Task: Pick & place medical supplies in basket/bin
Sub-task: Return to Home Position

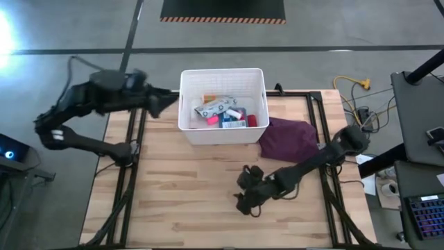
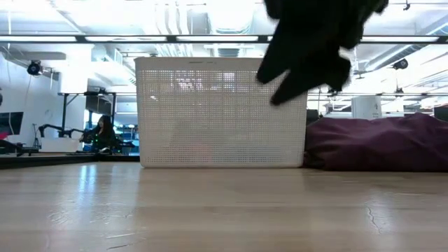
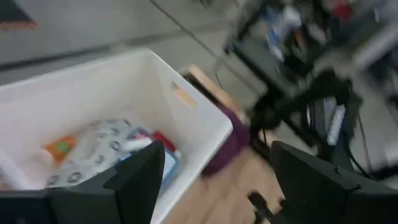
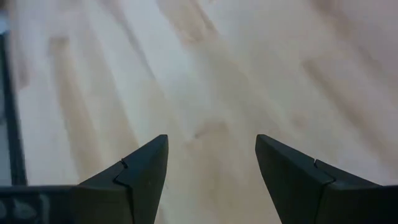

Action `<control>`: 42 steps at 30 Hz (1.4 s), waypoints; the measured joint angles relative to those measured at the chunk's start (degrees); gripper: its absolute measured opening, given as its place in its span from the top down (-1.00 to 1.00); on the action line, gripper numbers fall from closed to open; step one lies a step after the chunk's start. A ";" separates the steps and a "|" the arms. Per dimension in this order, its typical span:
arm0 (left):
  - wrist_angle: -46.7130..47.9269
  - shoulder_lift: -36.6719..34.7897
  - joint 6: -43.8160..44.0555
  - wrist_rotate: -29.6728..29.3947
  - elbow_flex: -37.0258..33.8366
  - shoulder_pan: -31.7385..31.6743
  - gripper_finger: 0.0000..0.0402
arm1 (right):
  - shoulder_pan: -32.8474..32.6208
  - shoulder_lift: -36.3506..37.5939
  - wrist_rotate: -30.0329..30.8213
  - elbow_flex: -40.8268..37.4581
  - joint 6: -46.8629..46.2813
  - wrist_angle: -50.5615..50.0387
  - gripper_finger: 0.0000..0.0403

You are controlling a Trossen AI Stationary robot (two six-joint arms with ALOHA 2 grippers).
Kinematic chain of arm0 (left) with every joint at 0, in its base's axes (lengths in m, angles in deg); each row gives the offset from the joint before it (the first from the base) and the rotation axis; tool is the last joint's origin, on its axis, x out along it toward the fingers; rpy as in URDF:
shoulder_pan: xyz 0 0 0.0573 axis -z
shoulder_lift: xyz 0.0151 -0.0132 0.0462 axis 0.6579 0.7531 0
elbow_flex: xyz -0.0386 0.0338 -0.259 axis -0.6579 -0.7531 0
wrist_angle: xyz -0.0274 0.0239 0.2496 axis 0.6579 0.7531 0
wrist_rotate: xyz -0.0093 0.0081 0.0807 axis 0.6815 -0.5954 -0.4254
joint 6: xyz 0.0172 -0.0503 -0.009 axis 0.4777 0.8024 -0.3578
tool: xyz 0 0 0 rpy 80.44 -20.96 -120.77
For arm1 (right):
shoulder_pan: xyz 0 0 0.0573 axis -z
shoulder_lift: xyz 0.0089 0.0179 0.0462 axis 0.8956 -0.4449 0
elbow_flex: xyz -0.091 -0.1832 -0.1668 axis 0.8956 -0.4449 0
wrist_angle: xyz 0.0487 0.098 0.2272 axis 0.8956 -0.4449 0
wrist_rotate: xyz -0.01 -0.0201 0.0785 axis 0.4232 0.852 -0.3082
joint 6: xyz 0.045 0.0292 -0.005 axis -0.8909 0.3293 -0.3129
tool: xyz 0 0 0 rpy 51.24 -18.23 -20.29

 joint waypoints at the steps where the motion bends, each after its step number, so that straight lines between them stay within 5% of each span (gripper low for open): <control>1: -0.41 -1.73 1.69 -3.42 -1.20 1.63 -0.38 | 0.25 1.31 0.62 0.14 4.64 -0.68 -0.16; 3: -1.30 -5.05 3.34 -9.78 -4.56 5.00 -0.38 | 1.18 4.10 1.05 0.59 12.38 -5.07 -0.16; 5: -4.86 -7.98 3.29 -10.95 -9.63 7.64 -0.38 | 2.26 7.44 0.77 1.72 10.05 -9.76 -0.16; 8: -17.15 -11.74 0.65 0.01 -19.70 8.67 -0.38 | 2.98 13.66 2.98 2.87 7.84 -10.97 -0.16; 11: -29.58 -15.58 -0.47 9.87 -30.65 8.61 -0.38 | 3.54 19.35 2.46 1.46 16.18 -2.14 -0.16; 14: -41.71 -20.23 -3.54 17.32 -41.18 8.54 -0.38 | 6.36 25.08 -9.12 -3.73 25.81 16.39 -0.16; 17: -52.17 -24.66 -3.94 24.77 -50.68 7.86 -0.38 | 10.67 28.09 -25.26 -12.11 28.85 40.65 -0.16; 19: -56.53 -28.05 -3.74 26.81 -56.20 6.79 -0.38 | 13.53 29.12 -30.83 -17.61 28.51 50.94 -0.16; 21: -60.29 -31.75 -2.09 25.53 -60.16 5.64 -0.38 | 15.44 30.31 -29.91 -21.65 24.81 57.25 -0.16; 26: -59.37 -40.31 3.55 21.84 -67.49 4.41 -0.38 | 17.88 32.80 -15.01 -26.44 7.72 62.78 -0.16; 29: -59.34 -45.38 1.15 22.01 -69.80 4.22 -0.38 | 16.16 33.75 -20.79 -26.16 20.79 63.03 -0.16; 33: -53.97 -52.14 0.04 24.87 -71.02 3.70 -0.38 | 15.65 38.79 -23.95 -28.62 22.66 59.81 -0.16; 38: -48.87 -59.00 -2.17 26.17 -72.88 3.65 -0.38 | 15.87 50.77 -12.89 -40.29 23.36 56.61 -0.16; 42: -46.83 -59.61 -6.03 26.53 -72.34 3.56 -0.38 | 15.97 59.71 -12.31 -47.29 27.14 59.92 -0.16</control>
